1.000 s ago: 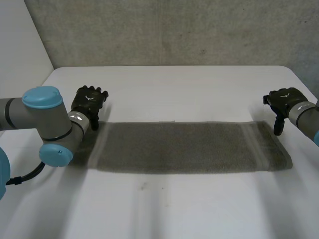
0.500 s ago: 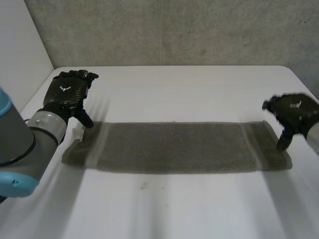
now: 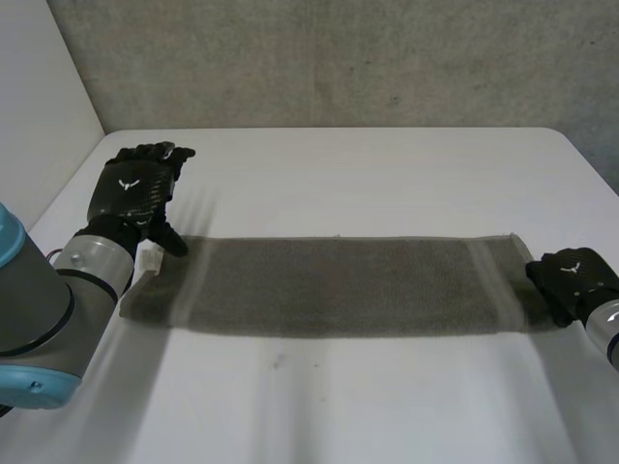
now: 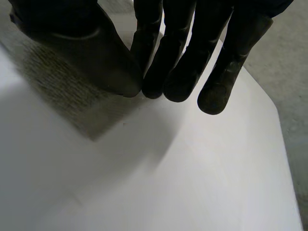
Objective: Fold the towel.
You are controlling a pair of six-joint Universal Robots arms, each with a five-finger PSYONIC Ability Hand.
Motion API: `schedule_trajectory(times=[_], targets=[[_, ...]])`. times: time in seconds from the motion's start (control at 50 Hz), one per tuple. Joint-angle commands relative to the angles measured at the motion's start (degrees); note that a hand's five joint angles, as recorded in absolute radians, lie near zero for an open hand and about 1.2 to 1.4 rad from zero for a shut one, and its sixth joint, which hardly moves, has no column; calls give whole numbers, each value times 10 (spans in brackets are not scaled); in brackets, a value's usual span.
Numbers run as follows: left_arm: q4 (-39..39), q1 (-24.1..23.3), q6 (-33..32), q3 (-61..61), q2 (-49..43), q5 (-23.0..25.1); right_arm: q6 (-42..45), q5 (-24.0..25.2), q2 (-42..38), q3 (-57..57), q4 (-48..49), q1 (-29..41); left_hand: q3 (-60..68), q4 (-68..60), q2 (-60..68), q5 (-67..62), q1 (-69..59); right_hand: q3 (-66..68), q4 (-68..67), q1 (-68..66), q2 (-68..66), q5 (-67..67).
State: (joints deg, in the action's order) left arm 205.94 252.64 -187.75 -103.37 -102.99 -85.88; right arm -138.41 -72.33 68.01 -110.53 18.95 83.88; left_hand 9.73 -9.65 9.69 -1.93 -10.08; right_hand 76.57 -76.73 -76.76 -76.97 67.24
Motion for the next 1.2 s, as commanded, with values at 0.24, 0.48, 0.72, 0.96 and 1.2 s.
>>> schedule_trajectory(times=[0.24, 0.48, 0.72, 0.96, 1.2], targets=[[1, 0, 0, -5, 2, 0, 93, -55, -1, 75, -50, -130, 5, -6, 5, 17, -1, 34, -33, -32, -30, 28], [2, -1, 0, -7, 1, 1, -20, 214, 54, -27, -45, -109, 3, -4, 4, 19, 0, -446, 448, 448, 450, -453], [3, -1, 0, -8, -5, 1, 27, 214, 20, -28, -49, -111, 5, -6, 5, 17, -1, -423, 424, 425, 427, -429], [17, -1, -1, -13, -5, 1, 34, 214, -24, -9, -45, -110, 5, -6, 5, 17, -1, -224, 226, 226, 228, -231], [17, -1, 0, -14, 1, 1, 3, 77, 14, 30, -9, -153, 3, -4, 4, 19, 0, 34, -33, -32, -30, 28]])
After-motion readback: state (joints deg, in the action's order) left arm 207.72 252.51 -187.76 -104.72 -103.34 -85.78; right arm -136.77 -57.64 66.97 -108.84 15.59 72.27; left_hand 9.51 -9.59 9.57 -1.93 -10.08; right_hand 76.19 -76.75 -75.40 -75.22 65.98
